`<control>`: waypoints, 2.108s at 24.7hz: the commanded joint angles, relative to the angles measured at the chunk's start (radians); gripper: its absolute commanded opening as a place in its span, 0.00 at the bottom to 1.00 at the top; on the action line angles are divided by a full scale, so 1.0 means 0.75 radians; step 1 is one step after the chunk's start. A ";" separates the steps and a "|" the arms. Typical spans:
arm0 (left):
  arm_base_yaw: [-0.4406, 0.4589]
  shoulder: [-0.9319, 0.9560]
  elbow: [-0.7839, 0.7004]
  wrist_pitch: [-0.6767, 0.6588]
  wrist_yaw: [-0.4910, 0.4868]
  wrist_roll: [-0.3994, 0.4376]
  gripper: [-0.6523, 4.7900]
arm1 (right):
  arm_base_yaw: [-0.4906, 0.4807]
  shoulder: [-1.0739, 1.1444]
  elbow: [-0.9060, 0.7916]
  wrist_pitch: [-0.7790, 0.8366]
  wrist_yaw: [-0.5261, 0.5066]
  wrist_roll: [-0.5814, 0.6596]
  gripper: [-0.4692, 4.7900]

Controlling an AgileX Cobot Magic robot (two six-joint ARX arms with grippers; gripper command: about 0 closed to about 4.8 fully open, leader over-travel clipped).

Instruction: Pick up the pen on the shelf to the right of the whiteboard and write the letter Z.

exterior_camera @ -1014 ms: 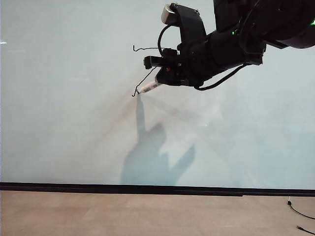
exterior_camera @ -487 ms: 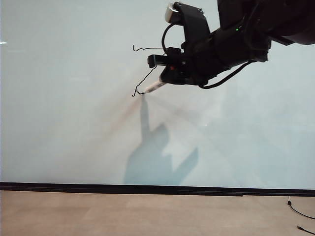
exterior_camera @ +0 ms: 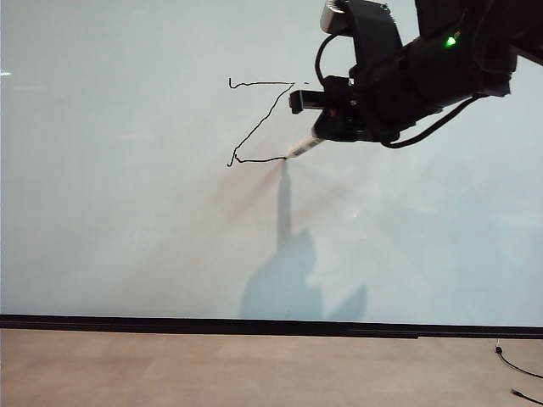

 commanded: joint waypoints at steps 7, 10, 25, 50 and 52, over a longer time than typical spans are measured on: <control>0.000 0.001 0.003 0.014 0.000 0.006 0.11 | -0.023 -0.061 -0.051 0.031 0.054 0.002 0.08; -0.001 0.001 0.003 0.015 0.001 0.006 0.11 | -0.022 -0.062 -0.051 0.034 0.020 0.002 0.08; -0.001 0.001 0.003 0.014 0.000 0.006 0.11 | 0.131 -0.721 -0.356 -0.105 0.013 -0.140 0.08; 0.000 0.001 0.003 0.015 0.000 0.006 0.11 | 0.137 -1.735 -0.866 -0.449 -0.047 -0.161 0.08; 0.000 0.001 0.003 0.015 0.001 0.006 0.11 | 0.137 -1.829 -0.871 -0.528 -0.047 -0.164 0.08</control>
